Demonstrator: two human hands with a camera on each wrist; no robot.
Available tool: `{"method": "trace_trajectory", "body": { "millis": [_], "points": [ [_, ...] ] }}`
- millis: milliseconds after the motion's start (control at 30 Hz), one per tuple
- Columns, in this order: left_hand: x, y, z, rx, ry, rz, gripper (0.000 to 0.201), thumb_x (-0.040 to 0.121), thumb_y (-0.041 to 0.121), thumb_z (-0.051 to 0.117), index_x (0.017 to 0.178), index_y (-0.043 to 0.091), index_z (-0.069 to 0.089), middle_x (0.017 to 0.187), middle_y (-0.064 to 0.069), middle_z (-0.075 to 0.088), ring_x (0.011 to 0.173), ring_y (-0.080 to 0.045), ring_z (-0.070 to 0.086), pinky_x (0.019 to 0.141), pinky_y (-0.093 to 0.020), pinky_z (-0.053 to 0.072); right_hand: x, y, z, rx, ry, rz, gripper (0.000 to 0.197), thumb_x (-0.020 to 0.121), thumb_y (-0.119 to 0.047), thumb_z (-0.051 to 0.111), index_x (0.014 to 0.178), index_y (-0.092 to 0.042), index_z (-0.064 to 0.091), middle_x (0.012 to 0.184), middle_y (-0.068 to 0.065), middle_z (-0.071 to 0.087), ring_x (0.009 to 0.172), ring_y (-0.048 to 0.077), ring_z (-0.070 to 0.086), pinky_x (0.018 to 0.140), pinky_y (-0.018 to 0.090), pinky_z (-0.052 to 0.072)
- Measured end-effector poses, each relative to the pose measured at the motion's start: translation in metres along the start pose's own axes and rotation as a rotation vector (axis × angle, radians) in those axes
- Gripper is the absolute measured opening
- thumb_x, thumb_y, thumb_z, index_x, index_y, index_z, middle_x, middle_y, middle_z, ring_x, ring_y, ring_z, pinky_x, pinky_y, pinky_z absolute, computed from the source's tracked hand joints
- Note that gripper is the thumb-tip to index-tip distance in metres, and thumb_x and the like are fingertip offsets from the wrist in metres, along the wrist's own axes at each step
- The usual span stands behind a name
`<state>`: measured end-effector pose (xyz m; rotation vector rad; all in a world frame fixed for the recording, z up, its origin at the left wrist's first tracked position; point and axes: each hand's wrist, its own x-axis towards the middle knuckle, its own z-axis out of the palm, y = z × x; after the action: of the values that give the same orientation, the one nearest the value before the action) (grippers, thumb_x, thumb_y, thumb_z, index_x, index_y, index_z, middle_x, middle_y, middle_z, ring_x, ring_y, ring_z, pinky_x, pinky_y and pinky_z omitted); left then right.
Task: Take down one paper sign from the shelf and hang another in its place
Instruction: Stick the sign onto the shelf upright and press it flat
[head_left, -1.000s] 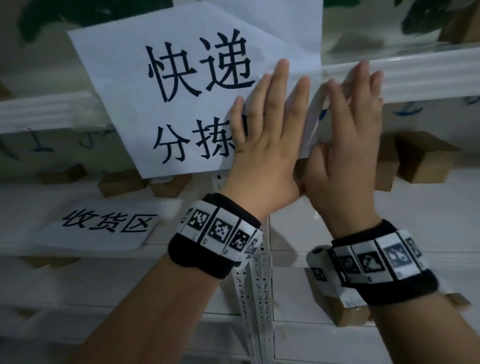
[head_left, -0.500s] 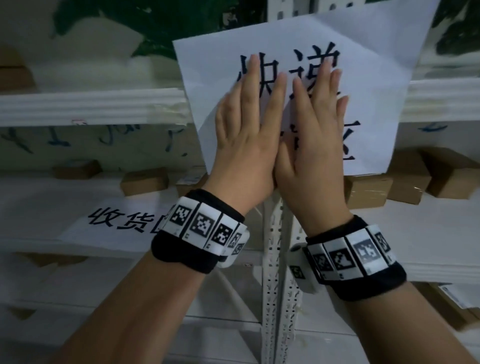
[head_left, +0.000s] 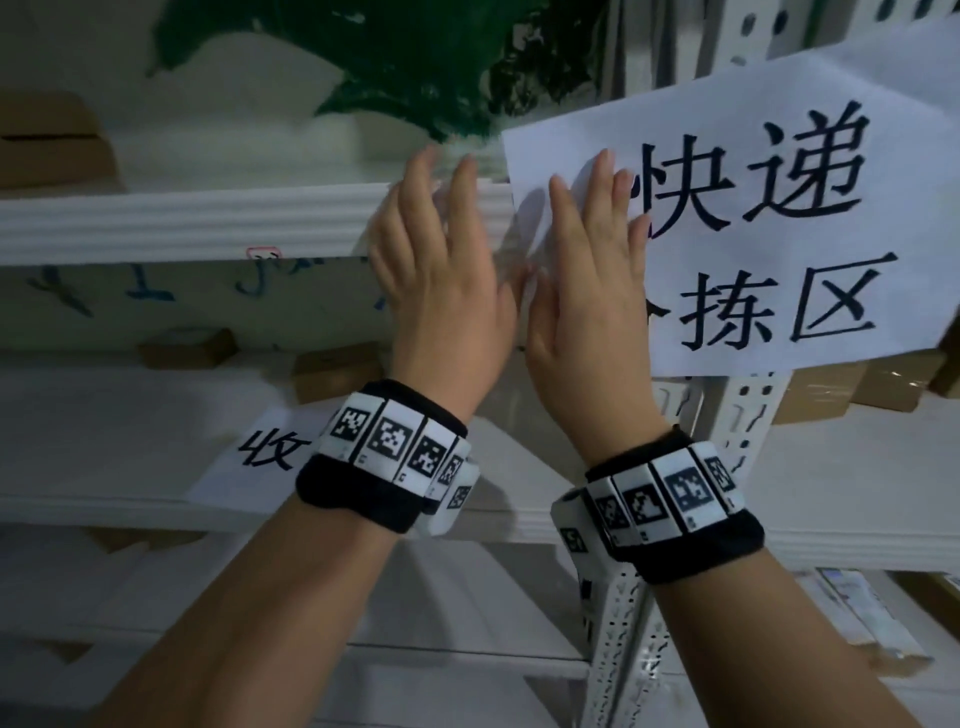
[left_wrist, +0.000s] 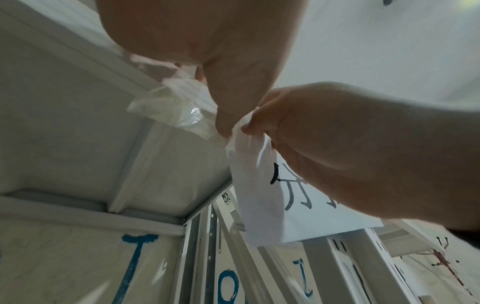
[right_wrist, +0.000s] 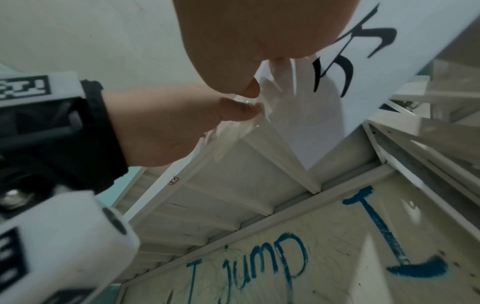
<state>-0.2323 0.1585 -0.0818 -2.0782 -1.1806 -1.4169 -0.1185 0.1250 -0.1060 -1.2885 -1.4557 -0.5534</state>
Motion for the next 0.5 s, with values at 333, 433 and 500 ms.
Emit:
{"method": "trace_trajectory", "body": {
  "millis": [333, 433, 500],
  "points": [
    [-0.031, -0.009, 0.016, -0.517, 0.121, -0.163, 0.044, 0.091, 0.018, 0.084, 0.119, -0.002, 0.056, 0.125, -0.016, 0.052, 0.107, -0.021, 0.058, 0.097, -0.030, 0.055, 0.002, 0.000, 0.000, 0.150, -0.009, 0.018, 0.074, 0.093, -0.006, 0.026, 0.166, 0.005, 0.021, 0.176, 0.032, 0.009, 0.167, 0.045, 0.003, 0.137, 0.059, 0.000],
    [-0.027, -0.006, 0.012, -0.632, 0.152, -0.220, 0.038, 0.095, 0.012, 0.080, 0.121, 0.003, 0.053, 0.127, -0.013, 0.053, 0.091, -0.012, 0.063, 0.085, -0.022, 0.057, 0.003, 0.002, -0.002, 0.155, -0.009, 0.018, 0.076, 0.092, 0.001, 0.026, 0.167, 0.004, 0.020, 0.177, 0.031, 0.009, 0.167, 0.044, 0.002, 0.137, 0.060, 0.001],
    [-0.022, -0.007, 0.010, -0.707, 0.185, -0.261, 0.036, 0.096, 0.011, 0.078, 0.120, 0.008, 0.052, 0.124, -0.012, 0.057, 0.084, -0.014, 0.069, 0.082, -0.029, 0.061, 0.004, 0.001, -0.003, 0.169, -0.011, 0.020, 0.078, 0.089, 0.003, 0.026, 0.167, 0.005, 0.021, 0.177, 0.031, 0.008, 0.167, 0.043, 0.002, 0.138, 0.058, 0.000]
  ]
}}
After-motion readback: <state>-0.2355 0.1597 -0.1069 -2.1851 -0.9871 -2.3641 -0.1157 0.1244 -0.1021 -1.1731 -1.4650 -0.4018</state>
